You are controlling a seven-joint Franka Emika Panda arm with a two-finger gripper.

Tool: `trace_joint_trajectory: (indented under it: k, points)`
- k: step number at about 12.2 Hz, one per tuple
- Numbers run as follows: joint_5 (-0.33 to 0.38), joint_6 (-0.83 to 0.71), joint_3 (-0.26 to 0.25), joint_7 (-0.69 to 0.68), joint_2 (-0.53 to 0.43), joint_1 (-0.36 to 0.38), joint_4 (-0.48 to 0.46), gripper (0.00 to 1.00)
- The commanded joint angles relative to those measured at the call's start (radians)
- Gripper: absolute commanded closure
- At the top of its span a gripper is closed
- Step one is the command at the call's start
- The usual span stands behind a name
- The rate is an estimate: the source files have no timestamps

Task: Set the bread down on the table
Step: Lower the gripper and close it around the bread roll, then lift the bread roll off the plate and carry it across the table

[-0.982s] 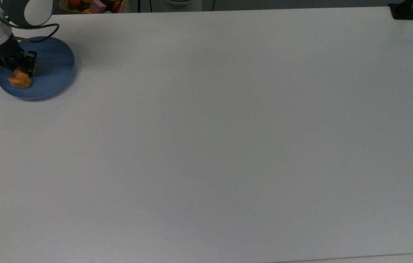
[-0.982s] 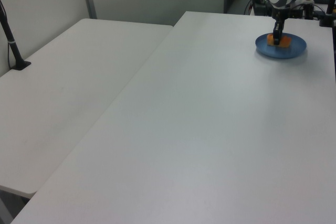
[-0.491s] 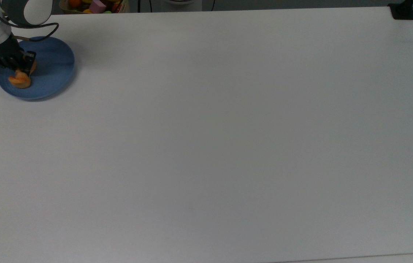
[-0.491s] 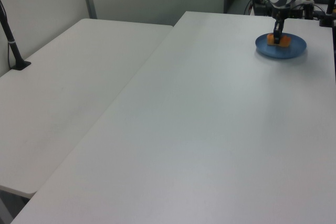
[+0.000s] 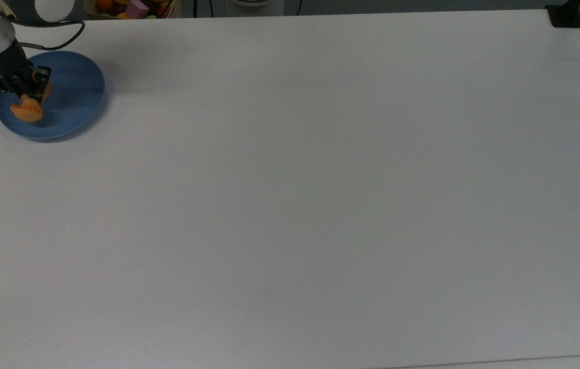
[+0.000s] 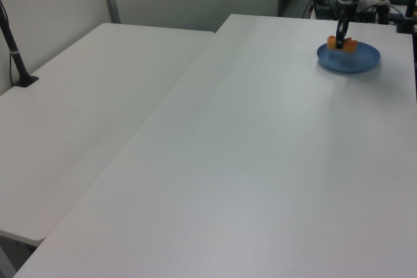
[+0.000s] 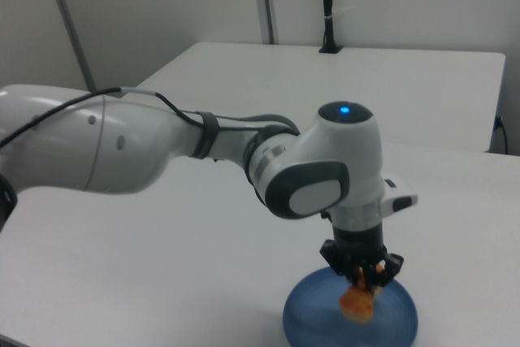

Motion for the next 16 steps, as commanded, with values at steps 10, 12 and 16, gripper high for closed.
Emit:
trace_joint_trajectory:
  k: [10,12,16]
  points:
    - [0.001,-0.483,0.168,0.252,-0.302,0.327,0.084,0.79]
    - [0.001,-0.484,0.21,0.376,-0.295,0.416,0.118,0.79]
    - [-0.001,-0.462,0.257,0.623,-0.188,0.59,0.222,0.78]
